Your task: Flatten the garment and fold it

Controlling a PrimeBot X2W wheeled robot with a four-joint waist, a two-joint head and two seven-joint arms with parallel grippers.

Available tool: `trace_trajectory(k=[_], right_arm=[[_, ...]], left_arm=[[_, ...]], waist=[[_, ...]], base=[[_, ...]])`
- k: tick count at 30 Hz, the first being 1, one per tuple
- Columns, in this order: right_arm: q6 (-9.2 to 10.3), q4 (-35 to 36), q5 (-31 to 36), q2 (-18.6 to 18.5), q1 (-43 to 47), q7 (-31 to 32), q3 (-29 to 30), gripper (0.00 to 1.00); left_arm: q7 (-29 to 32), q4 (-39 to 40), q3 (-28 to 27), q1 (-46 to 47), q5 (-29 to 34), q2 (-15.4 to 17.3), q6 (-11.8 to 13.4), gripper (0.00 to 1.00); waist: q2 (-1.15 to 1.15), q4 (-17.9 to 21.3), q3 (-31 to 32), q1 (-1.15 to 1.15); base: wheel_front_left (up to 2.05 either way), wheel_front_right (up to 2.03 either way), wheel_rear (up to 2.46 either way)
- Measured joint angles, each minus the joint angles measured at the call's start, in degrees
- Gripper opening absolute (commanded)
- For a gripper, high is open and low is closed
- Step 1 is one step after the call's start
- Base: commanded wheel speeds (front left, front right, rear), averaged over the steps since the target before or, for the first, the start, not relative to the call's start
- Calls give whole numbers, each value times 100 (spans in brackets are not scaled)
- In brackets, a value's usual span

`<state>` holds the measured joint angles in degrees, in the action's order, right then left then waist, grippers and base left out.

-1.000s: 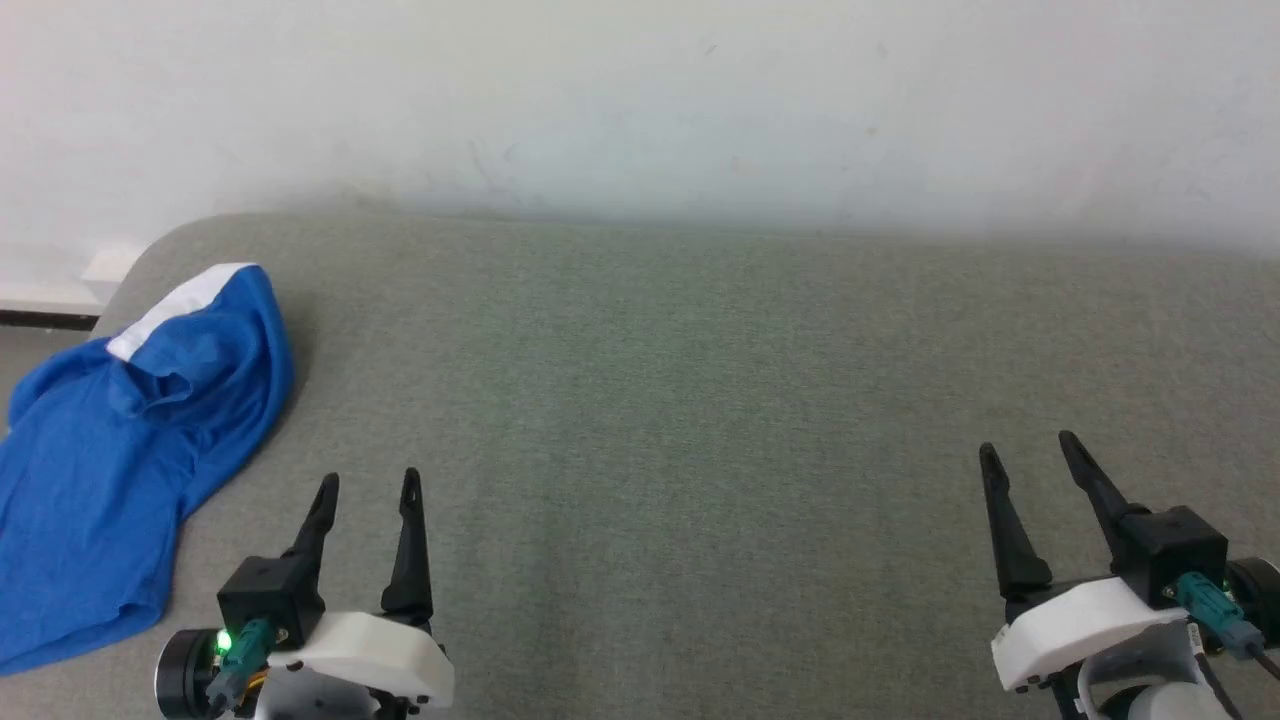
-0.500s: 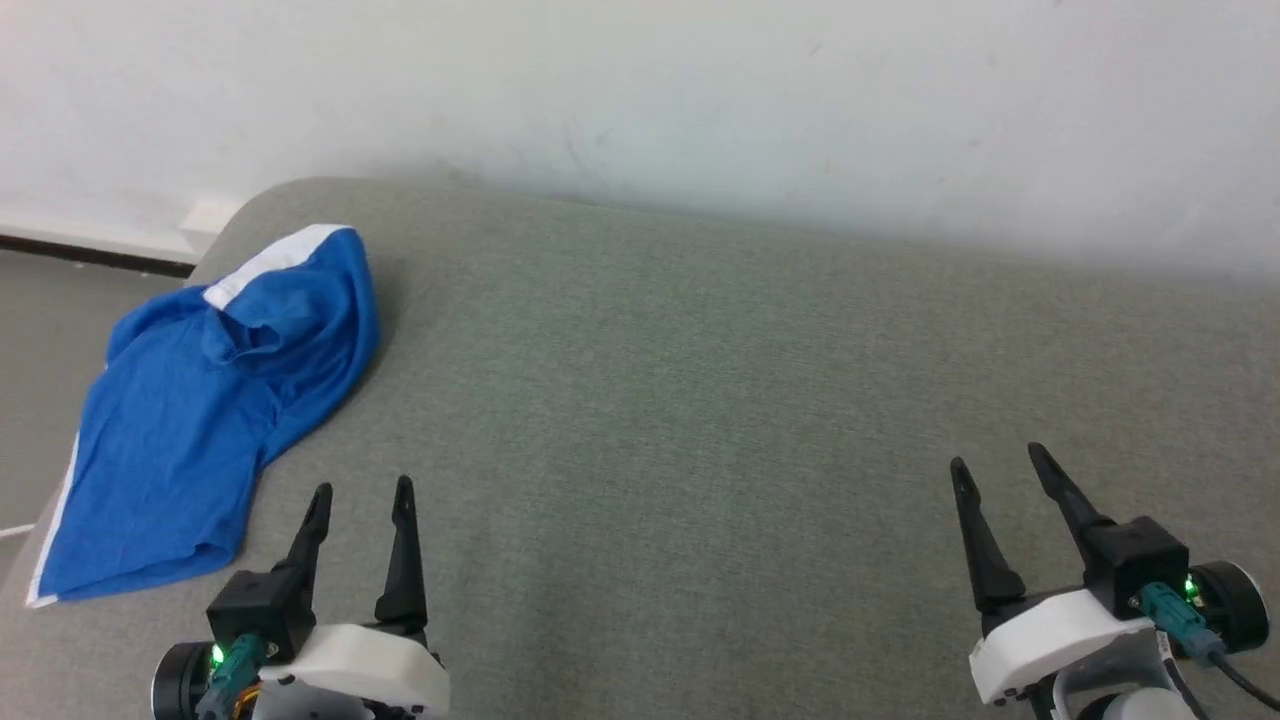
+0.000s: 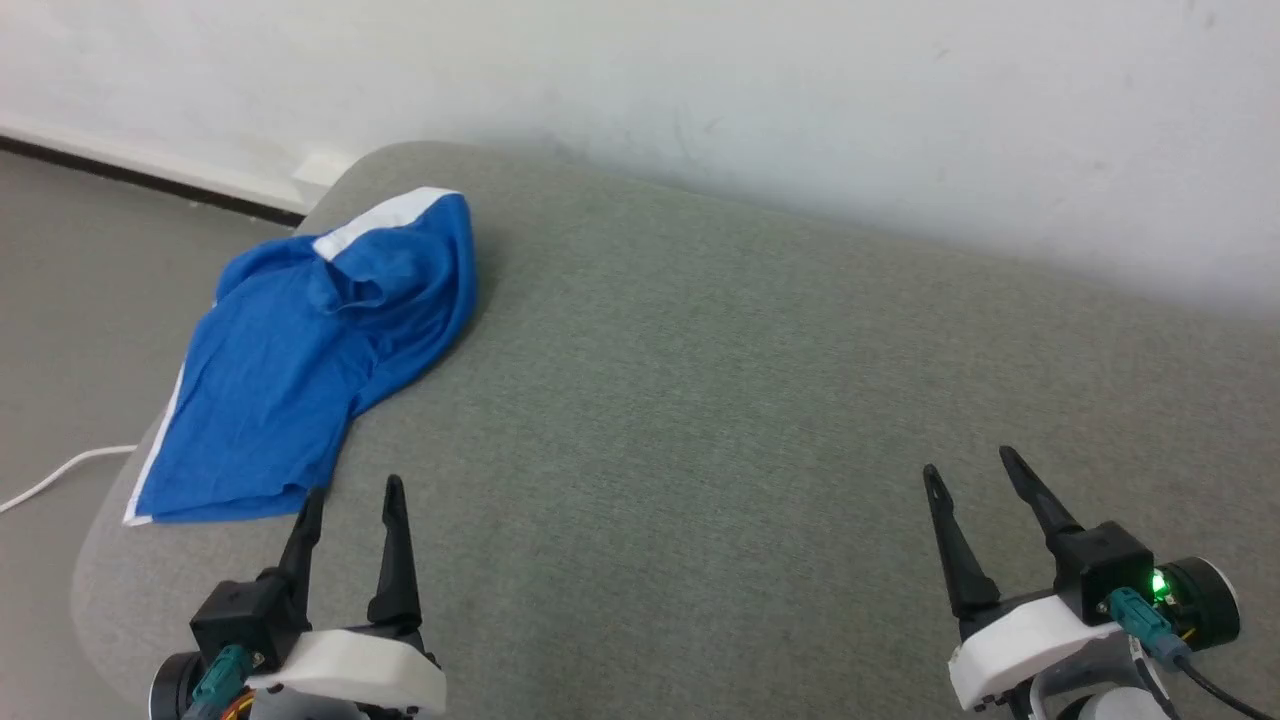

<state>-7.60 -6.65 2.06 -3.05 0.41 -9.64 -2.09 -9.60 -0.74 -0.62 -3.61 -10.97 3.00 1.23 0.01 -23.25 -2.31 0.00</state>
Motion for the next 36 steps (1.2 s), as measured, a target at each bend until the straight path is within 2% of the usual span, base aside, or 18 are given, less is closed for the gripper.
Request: trace_trajectory(k=[15, 36], right_arm=[[0, -252, 1, 1, -41, -166, -233, 100], [0, -380, 144, 3, -43, -412, -315, 100]], left_arm=[[-172, -21, -18, -133, -226, 0, 42, 100], [-424, -33, 19, -331, -571, 0, 185, 100]], waist=[[0, -773, -9, 0], [-1, -1377, -45, 0]], base=[[0, 0, 0], [0, 0, 0]])
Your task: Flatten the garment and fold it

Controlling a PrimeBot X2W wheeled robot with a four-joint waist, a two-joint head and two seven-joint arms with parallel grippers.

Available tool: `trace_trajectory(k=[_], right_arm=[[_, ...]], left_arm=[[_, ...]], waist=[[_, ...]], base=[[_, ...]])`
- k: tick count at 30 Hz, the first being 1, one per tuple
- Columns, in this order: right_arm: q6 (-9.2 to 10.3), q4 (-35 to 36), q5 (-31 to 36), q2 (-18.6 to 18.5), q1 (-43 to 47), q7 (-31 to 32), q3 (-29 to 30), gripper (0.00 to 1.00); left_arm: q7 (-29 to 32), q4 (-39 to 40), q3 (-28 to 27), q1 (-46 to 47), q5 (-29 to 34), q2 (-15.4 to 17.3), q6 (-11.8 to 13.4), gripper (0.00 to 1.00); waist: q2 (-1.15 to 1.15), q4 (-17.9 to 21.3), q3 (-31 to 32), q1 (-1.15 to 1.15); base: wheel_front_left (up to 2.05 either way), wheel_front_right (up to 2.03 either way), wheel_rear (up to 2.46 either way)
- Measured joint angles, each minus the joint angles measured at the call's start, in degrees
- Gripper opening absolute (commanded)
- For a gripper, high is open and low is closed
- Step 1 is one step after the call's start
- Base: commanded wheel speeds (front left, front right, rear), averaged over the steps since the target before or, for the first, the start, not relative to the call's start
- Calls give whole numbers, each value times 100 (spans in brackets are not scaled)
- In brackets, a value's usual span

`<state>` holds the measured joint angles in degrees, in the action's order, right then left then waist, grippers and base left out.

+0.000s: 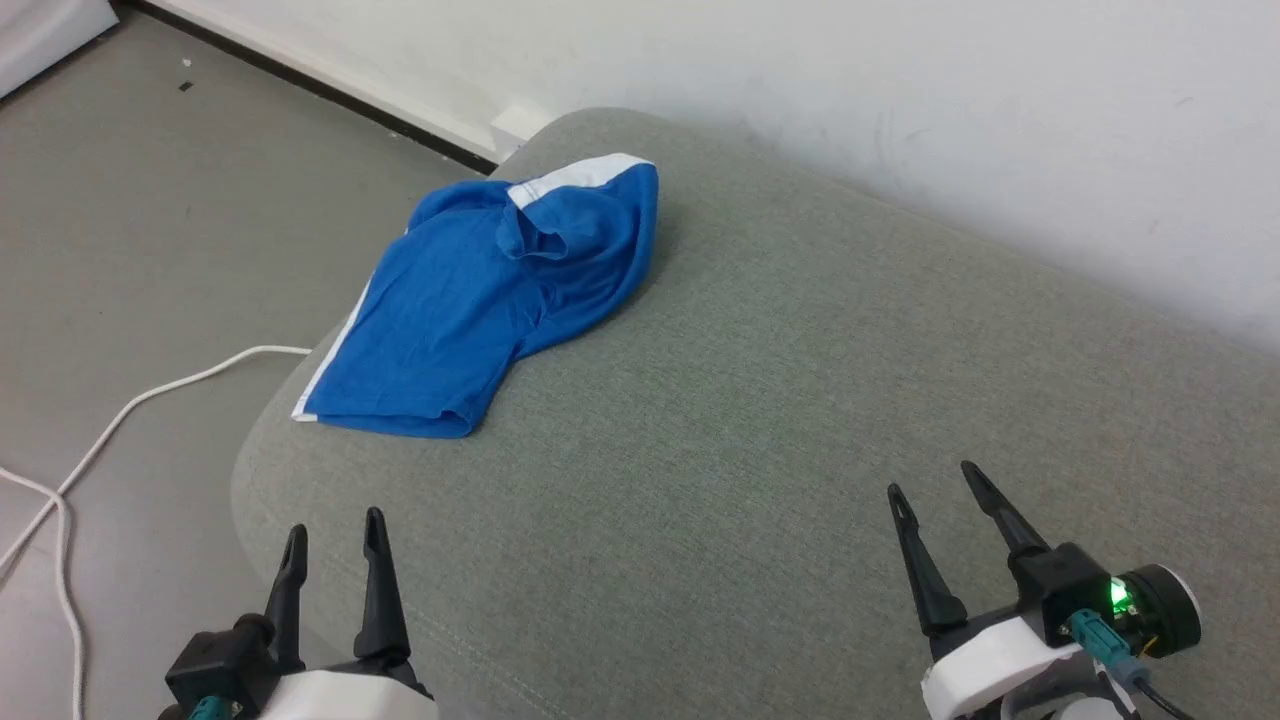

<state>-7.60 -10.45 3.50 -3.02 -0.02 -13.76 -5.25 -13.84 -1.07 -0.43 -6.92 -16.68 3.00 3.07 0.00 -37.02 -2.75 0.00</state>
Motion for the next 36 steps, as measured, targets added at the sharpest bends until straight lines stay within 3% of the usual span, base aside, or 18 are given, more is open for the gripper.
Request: trace_trajectory(k=[7, 20, 23, 29, 36], right_arm=[[0, -32, 34, 3, -16, -70, -7, 100], [0, -7, 57, 5, -87, -92, 65, 100], [0, 42, 76, 5, -86, -94, 131, 100], [1, 233, 314, 12, -88, -75, 278, 100], [1, 683, 478, -94, -205, 160, 334, 100]], left_arm=[[-83, -12, -3, -5, -70, 0, 1, 100], [-88, -24, 40, -2, -118, 0, 0, 100], [-88, 47, 121, 121, -311, -8, -111, 100], [-40, 292, 252, 1287, -58, 237, -564, 100], [958, 278, 190, 3055, -69, 753, -645, 100]], waist=[[0, -142, -37, 0], [0, -40, -73, 0], [0, -65, -99, 0], [0, -79, -292, 0], [0, 46, -671, 0]], base=[[0, 0, 0], [0, 0, 0], [0, 0, 0], [0, 0, 0], [0, 0, 0]])
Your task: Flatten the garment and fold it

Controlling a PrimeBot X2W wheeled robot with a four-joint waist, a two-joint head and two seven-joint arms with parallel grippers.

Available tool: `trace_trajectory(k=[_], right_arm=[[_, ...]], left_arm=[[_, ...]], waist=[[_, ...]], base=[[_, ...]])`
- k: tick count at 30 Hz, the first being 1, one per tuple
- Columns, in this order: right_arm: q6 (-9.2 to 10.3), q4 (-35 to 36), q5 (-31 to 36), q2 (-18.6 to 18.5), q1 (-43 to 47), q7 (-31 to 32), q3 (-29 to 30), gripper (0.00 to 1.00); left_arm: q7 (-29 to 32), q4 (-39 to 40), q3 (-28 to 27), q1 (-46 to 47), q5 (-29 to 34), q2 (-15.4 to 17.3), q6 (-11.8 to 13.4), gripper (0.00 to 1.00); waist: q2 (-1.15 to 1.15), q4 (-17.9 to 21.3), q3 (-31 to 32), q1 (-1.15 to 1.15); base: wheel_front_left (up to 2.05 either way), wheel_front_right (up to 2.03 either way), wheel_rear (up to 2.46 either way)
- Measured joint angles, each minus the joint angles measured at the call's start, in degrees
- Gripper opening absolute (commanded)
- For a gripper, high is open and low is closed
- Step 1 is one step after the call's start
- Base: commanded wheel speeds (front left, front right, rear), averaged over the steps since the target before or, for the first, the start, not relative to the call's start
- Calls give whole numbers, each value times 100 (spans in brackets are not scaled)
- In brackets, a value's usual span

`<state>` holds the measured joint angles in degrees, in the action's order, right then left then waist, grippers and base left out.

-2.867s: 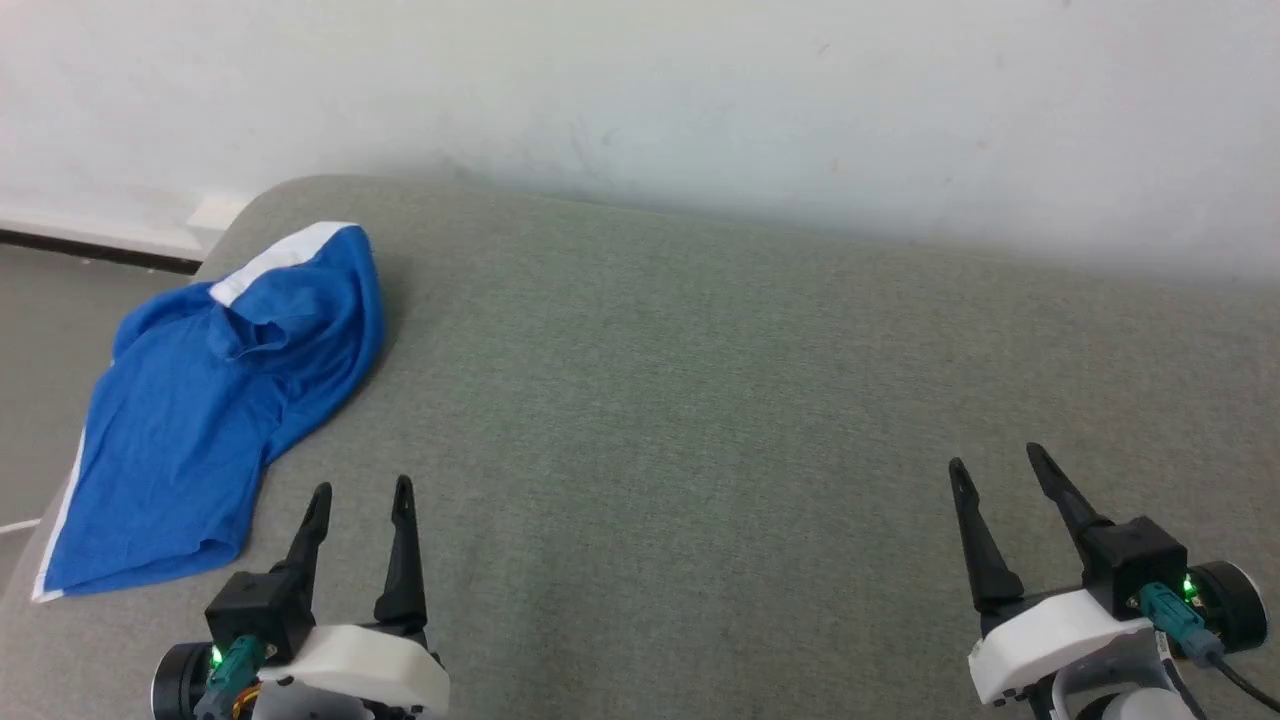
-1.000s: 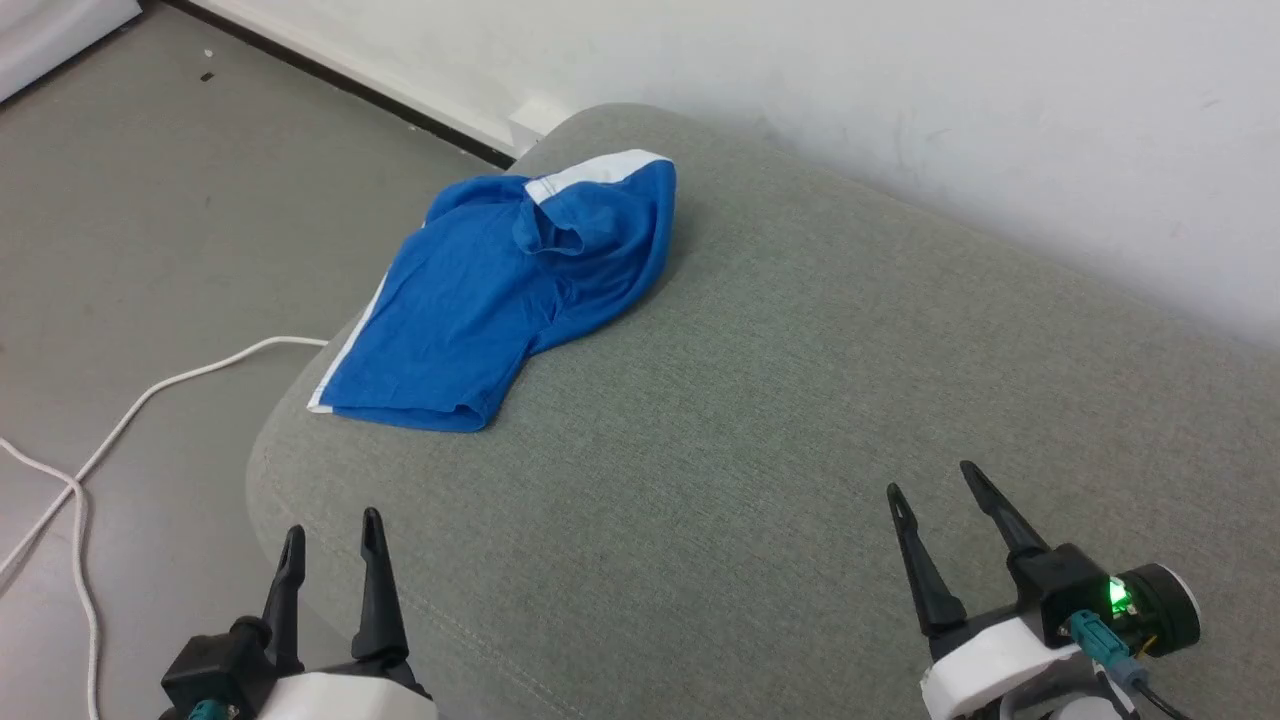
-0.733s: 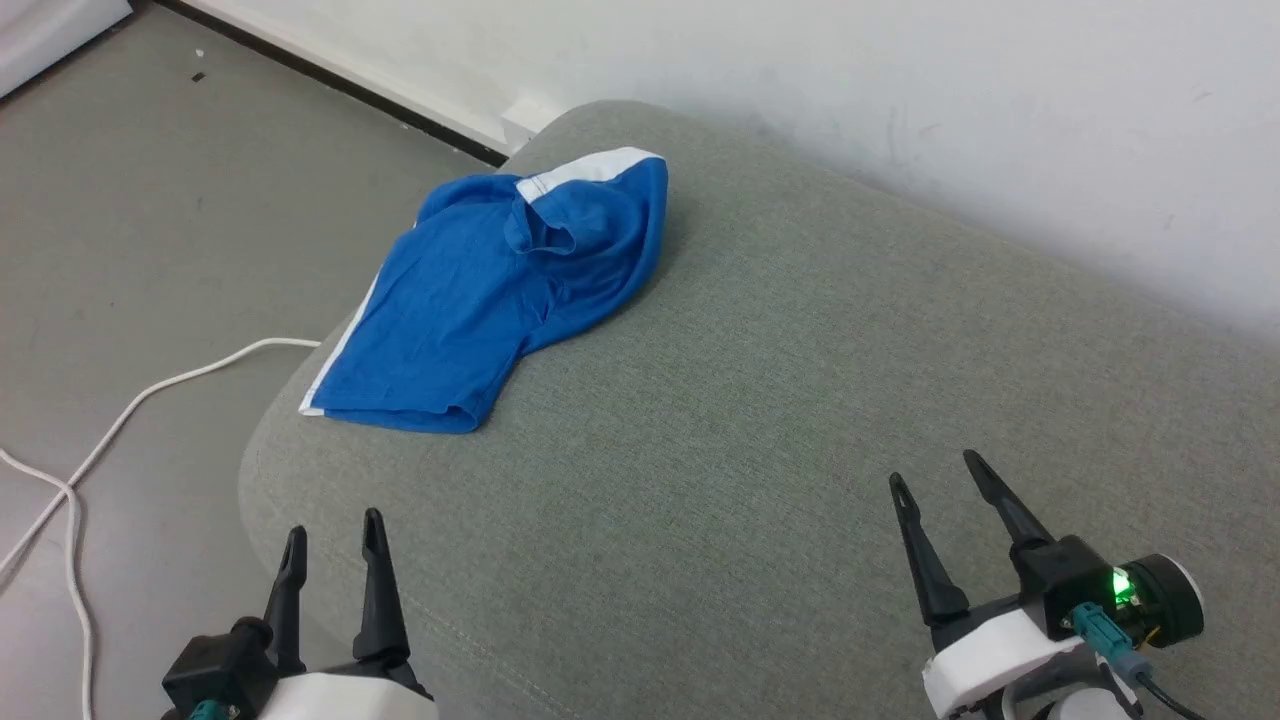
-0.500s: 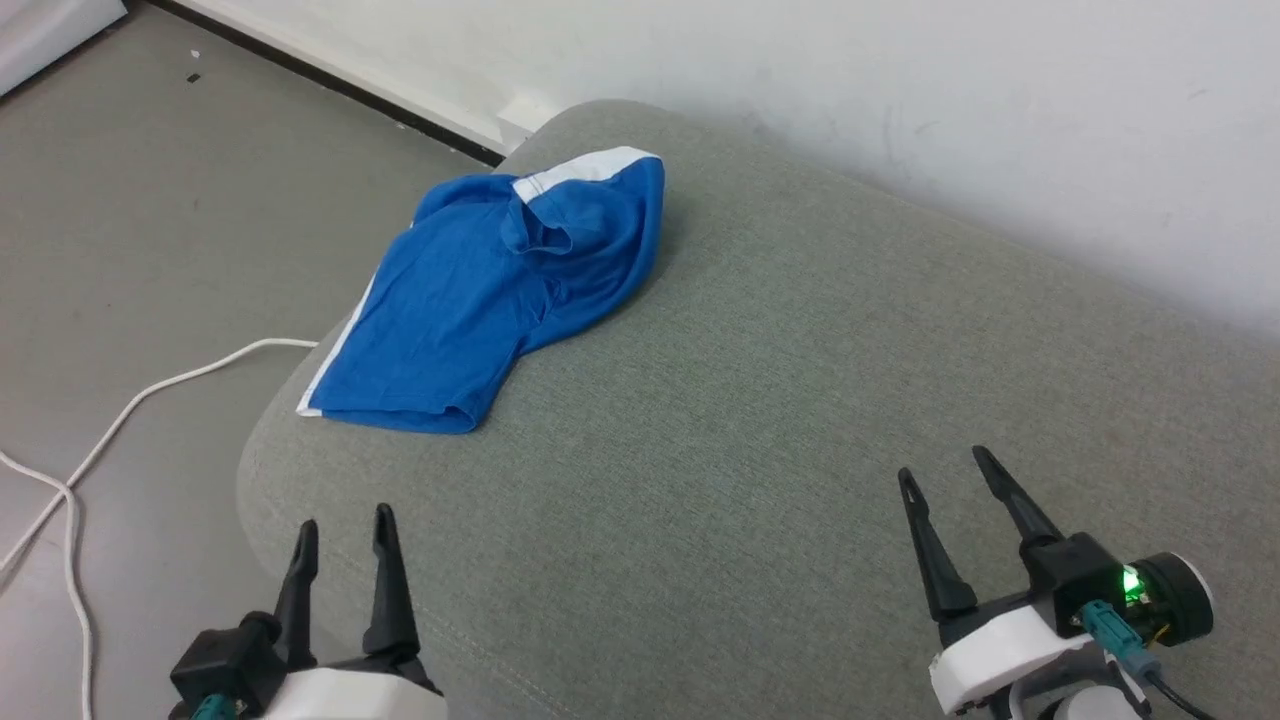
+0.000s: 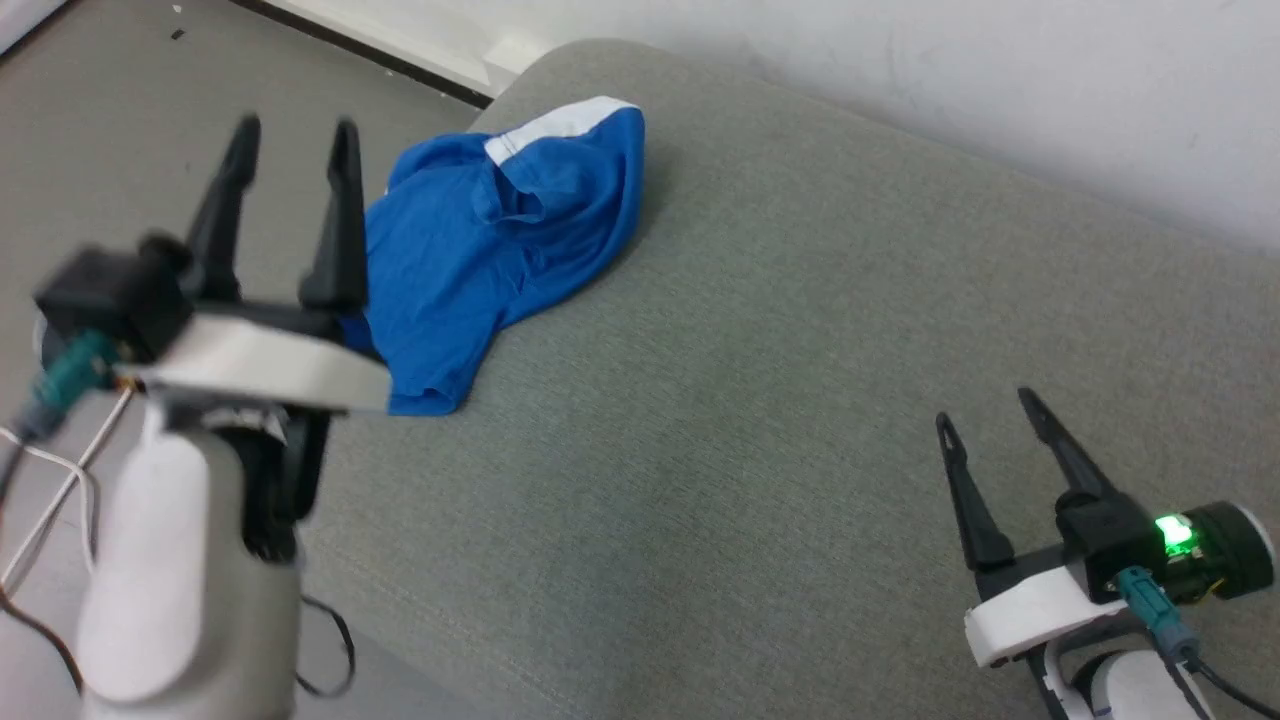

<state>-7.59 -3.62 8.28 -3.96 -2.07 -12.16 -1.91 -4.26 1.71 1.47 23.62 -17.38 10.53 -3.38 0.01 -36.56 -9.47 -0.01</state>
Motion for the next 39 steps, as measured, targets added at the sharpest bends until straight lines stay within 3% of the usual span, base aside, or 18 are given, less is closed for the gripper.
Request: trace_trajectory(k=[9, 21, 29, 37, 38, 39], right_arm=[[0, 973, 85, -324, -298, 363, -219, 100], [0, 2307, 135, -816, -723, 975, -565, 100], [0, 2829, 142, -964, -830, 1269, -620, 100], [0, 3039, 142, -1096, -860, 1423, -569, 100], [0, 3055, 142, -1110, -864, 1425, -567, 100], [0, 3070, 142, -1121, -868, 1448, -563, 100]], left_arm=[[1101, -1220, -254, 1399, -372, 466, -21, 100], [2303, -3004, -276, 2067, -738, 992, -207, 100], [3018, -3966, -376, 2174, -1043, 1050, -96, 100], [2947, -4618, -569, 2326, -1215, 1037, 149, 100], [2911, -4659, -587, 2376, -1236, 1048, 148, 43], [2862, -4702, -594, 2424, -1237, 1059, 146, 0]], waist=[[0, 388, -585, 0], [0, 1048, -1403, 0], [0, 1427, -1914, 0], [0, 1705, -2327, 0], [0, 1726, -2366, 1], [0, 1746, -2401, 1]], base=[[0, 0, 0], [0, 0, 0], [0, 0, 0], [0, 0, 0], [0, 0, 0], [0, 0, 0]])
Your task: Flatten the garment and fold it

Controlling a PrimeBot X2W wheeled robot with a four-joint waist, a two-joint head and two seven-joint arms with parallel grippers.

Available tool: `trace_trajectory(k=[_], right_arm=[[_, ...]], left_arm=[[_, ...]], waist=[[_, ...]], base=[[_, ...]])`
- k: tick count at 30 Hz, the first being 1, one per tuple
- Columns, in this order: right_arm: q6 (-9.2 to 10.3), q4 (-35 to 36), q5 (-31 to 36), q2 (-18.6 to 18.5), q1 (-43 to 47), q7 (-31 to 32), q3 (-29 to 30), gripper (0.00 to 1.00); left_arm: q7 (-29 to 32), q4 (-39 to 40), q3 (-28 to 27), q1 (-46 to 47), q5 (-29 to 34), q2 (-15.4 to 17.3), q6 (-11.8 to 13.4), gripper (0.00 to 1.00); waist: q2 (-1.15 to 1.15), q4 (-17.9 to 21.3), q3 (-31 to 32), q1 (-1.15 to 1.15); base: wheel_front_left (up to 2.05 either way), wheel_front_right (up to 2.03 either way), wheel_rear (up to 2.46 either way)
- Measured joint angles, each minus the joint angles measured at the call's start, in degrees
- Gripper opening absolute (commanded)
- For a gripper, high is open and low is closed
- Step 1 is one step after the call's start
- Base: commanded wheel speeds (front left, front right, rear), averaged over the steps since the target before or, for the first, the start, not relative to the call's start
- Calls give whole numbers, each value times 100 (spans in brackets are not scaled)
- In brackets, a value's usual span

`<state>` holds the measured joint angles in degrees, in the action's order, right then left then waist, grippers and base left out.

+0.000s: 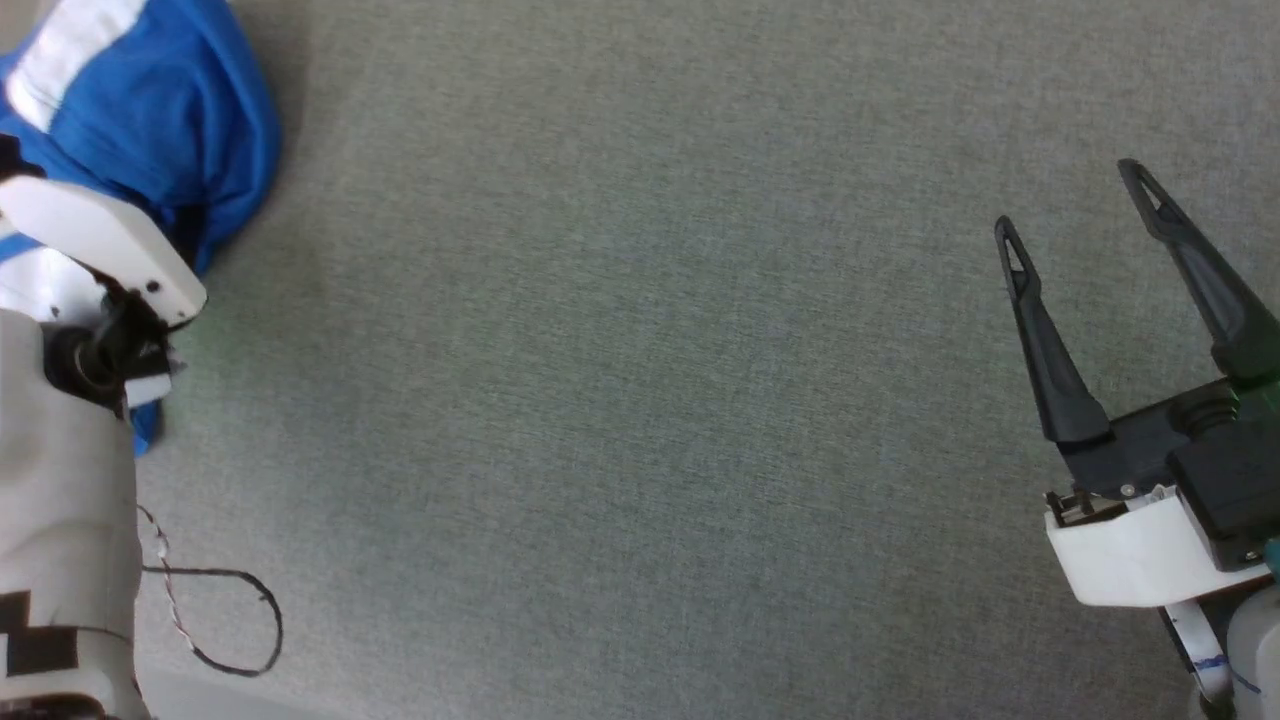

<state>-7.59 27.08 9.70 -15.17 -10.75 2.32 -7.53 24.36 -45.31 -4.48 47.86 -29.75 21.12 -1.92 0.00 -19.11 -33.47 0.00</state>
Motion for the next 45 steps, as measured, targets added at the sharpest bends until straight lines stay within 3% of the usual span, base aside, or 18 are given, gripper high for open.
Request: trace_trajectory(k=[10, 15, 20, 28, 34, 45], right_arm=[[0, -191, -14, 171, -65, -171, -14, 100], [0, -478, -42, 405, -62, -446, -22, 100], [0, -798, -79, 682, 3, -745, 5, 100], [0, -1278, -174, 1055, 335, -1204, 180, 100], [0, -1466, -227, 1187, 532, -1400, 326, 100], [0, -1484, -398, 1210, 669, -1525, 558, 100]], left_arm=[[-196, -272, -30, 193, -164, 29, -166, 0], [-238, -143, -16, 237, -157, 237, -243, 0], [-232, 261, 31, 445, -165, 400, -310, 0], [196, 1378, 417, 684, -143, 378, -408, 0], [625, 2320, 701, 754, -141, 119, -326, 0], [1257, 3701, 1513, 728, -243, -713, -255, 0]], waist=[[0, 27, 185, -1], [0, 34, 492, 0], [0, 74, 874, 1], [0, 209, 1575, 1], [0, 404, 2084, 1], [0, 1110, 2546, 1]], base=[[0, 0, 0], [0, 0, 0], [0, 0, 0], [0, 0, 0], [0, 0, 0], [0, 0, 0]])
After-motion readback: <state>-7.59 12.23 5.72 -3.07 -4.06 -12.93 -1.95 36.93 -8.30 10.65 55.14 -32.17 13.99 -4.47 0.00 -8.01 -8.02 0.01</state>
